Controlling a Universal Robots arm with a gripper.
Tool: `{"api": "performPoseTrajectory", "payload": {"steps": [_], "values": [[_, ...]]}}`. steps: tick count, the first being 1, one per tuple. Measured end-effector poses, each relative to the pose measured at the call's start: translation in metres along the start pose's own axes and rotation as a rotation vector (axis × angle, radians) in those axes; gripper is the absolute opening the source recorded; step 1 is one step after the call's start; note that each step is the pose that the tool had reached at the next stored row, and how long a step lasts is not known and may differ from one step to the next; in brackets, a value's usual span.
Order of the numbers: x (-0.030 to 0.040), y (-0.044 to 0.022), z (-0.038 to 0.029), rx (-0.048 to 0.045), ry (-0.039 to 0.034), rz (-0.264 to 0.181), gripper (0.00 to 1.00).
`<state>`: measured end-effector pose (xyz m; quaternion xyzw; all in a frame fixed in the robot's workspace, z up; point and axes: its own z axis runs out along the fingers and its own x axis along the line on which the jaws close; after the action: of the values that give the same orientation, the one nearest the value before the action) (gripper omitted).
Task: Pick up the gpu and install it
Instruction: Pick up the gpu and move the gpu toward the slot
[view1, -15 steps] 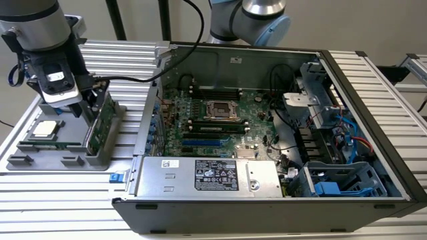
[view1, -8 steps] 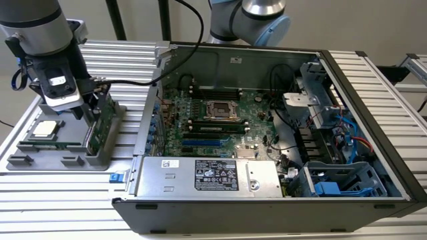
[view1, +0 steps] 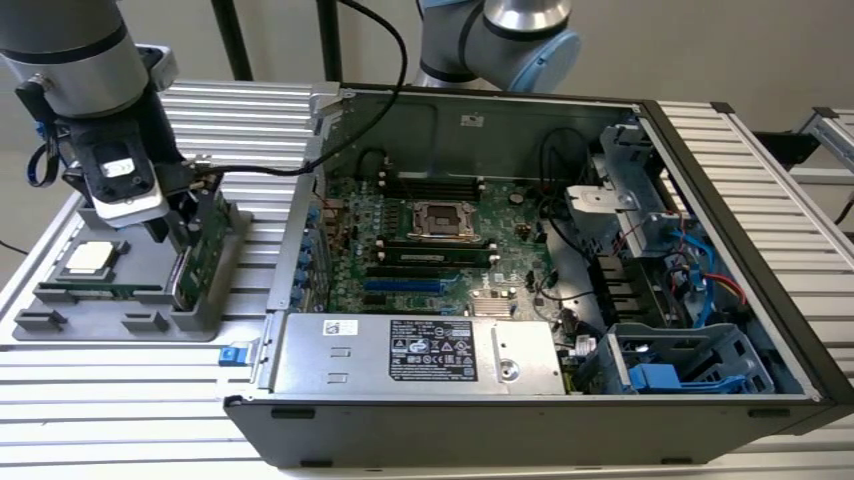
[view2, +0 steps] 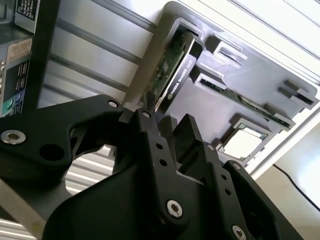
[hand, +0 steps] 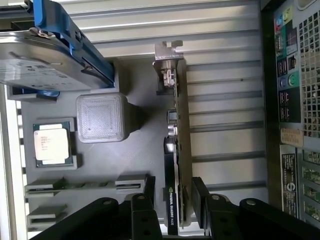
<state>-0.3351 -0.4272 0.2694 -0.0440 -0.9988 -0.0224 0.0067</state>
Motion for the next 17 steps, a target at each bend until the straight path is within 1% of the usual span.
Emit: {"api": "performPoseTrajectory", "payload": {"steps": [11, 17], "values": [[-0.0001, -0.0004, 0.0093, -0.0001, -0.0004, 0.007, 1.0], [-0.0002, -0.0006, 0.0141, -0.0003, -0.0033, 0.007, 1.0]]}}
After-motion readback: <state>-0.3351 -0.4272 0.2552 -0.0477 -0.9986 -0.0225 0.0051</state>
